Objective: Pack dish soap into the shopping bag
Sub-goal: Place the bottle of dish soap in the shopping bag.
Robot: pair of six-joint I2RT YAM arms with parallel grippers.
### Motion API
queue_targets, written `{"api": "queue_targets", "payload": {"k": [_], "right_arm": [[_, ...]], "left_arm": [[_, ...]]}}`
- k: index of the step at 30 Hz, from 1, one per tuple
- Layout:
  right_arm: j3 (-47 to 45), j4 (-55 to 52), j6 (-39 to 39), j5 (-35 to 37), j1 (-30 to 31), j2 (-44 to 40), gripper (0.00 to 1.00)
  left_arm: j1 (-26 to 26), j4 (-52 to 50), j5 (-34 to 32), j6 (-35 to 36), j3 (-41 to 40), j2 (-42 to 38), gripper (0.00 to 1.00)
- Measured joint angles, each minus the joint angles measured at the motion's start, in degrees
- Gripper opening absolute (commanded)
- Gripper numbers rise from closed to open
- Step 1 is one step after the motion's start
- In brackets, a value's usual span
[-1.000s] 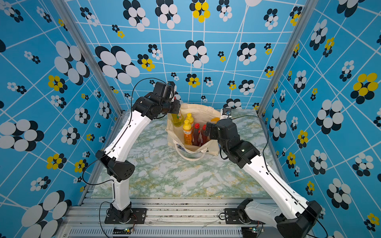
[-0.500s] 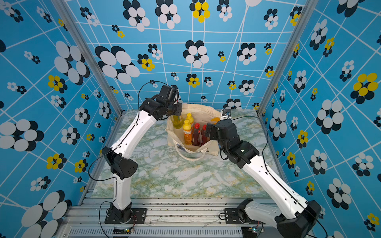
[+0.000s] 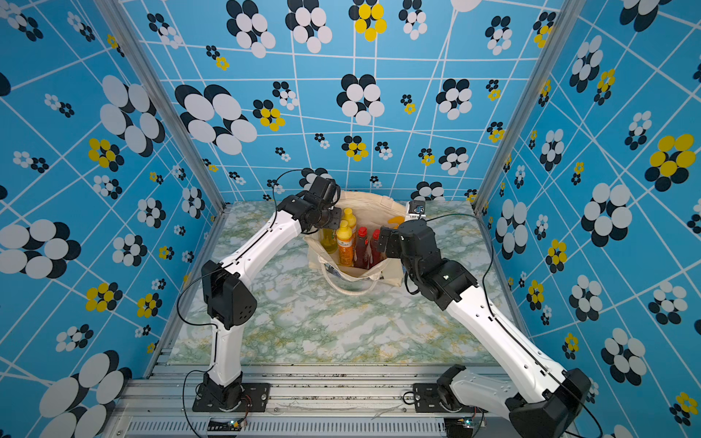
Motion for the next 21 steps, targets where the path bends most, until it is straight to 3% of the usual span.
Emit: {"api": "queue_targets", "payload": {"k": [21], "right_arm": [[0.00, -0.02, 0.02, -0.22, -0.11, 0.44, 0.99]], "left_arm": [[0.13, 5.88, -2.99, 0.72, -5.97, -1.62, 0.00]]}}
